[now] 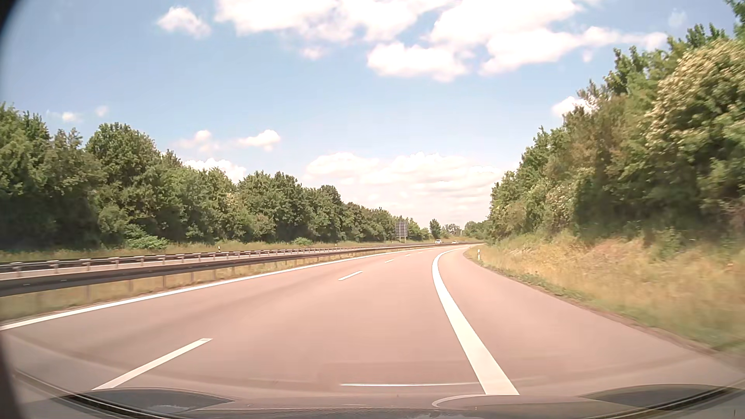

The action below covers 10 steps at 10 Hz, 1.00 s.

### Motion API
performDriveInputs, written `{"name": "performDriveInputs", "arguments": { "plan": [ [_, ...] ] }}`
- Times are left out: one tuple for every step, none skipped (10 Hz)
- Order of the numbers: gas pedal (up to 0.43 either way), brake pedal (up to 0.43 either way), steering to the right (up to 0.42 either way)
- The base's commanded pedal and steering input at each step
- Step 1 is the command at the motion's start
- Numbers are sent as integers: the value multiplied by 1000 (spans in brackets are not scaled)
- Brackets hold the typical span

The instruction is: Follow the waypoints while adhering to traffic rules and regulations

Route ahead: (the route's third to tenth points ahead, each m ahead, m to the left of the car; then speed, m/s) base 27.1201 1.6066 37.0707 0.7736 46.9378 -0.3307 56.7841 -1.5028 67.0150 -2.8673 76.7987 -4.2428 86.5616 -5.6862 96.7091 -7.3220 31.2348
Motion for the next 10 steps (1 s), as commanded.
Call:
{"name": "performDriveInputs", "arguments": {
  "plan": [
    [319, 12, 11],
    [319, 12, 13],
    [319, 12, 14],
    [319, 12, 14],
    [319, 12, 14],
    [319, 12, 15],
    [319, 12, 15],
    [319, 12, 17],
    [319, 12, 19],
    [319, 12, 19]
  ]
}}
